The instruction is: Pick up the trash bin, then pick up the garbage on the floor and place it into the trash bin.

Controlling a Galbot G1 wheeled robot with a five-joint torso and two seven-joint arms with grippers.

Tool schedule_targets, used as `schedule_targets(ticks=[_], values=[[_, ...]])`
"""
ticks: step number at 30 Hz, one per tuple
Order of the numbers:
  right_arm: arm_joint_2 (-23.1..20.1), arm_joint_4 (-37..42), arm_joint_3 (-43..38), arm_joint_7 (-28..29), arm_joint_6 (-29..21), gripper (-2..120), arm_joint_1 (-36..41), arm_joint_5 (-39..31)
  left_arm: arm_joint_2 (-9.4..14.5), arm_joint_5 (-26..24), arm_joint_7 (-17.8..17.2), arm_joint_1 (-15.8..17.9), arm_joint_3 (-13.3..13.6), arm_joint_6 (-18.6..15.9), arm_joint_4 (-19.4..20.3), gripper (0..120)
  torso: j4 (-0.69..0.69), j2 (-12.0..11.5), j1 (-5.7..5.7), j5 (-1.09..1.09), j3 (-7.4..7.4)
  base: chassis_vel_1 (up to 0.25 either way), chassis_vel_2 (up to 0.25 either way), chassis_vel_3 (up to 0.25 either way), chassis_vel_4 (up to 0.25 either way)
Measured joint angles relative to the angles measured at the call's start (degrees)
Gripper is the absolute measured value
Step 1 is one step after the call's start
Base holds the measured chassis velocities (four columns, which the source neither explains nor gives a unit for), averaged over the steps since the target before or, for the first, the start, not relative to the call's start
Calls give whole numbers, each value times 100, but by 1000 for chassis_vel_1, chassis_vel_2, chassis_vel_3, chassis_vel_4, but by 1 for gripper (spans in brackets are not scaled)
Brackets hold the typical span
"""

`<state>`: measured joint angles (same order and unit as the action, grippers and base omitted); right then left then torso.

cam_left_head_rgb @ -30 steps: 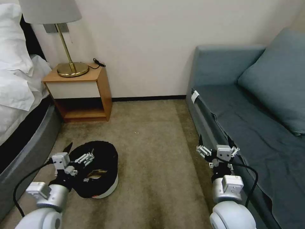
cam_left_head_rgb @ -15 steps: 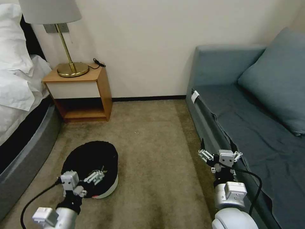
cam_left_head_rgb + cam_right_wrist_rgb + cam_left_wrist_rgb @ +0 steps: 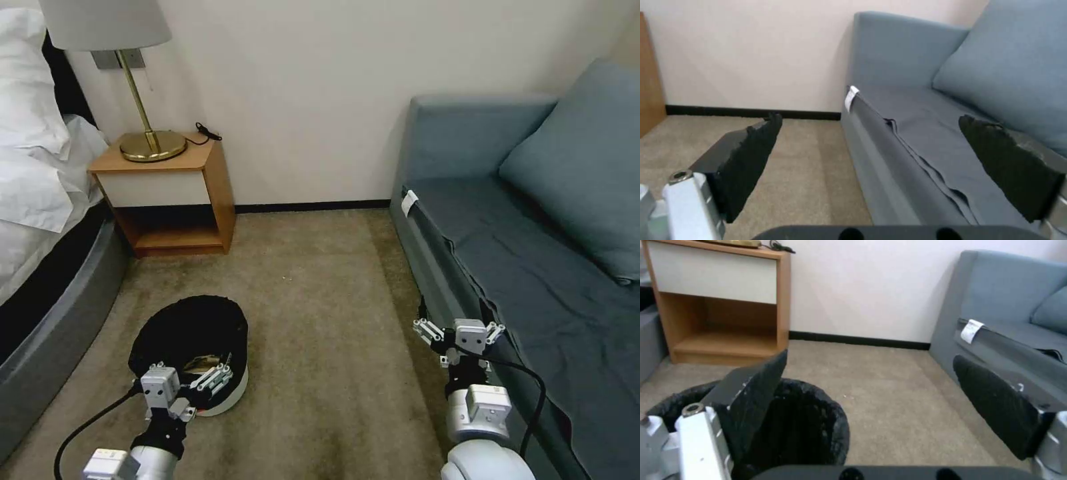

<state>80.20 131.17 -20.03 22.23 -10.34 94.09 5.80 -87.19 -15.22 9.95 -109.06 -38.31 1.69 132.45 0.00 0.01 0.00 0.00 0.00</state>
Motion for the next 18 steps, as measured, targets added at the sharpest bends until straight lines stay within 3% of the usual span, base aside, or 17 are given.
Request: schedule_targets(ticks=[8, 18], values=[[14, -35, -29, -72, 68, 100, 16, 42, 38, 209, -442, -5, 398, 26, 12, 100, 0, -1, 0, 0, 0, 0, 0, 0, 0], [35, -89, -36, -127, 151, 100, 55, 102, 66, 260, -546, -7, 422, 78, -26, 100, 0, -1, 0, 0, 0, 0, 0, 0, 0]])
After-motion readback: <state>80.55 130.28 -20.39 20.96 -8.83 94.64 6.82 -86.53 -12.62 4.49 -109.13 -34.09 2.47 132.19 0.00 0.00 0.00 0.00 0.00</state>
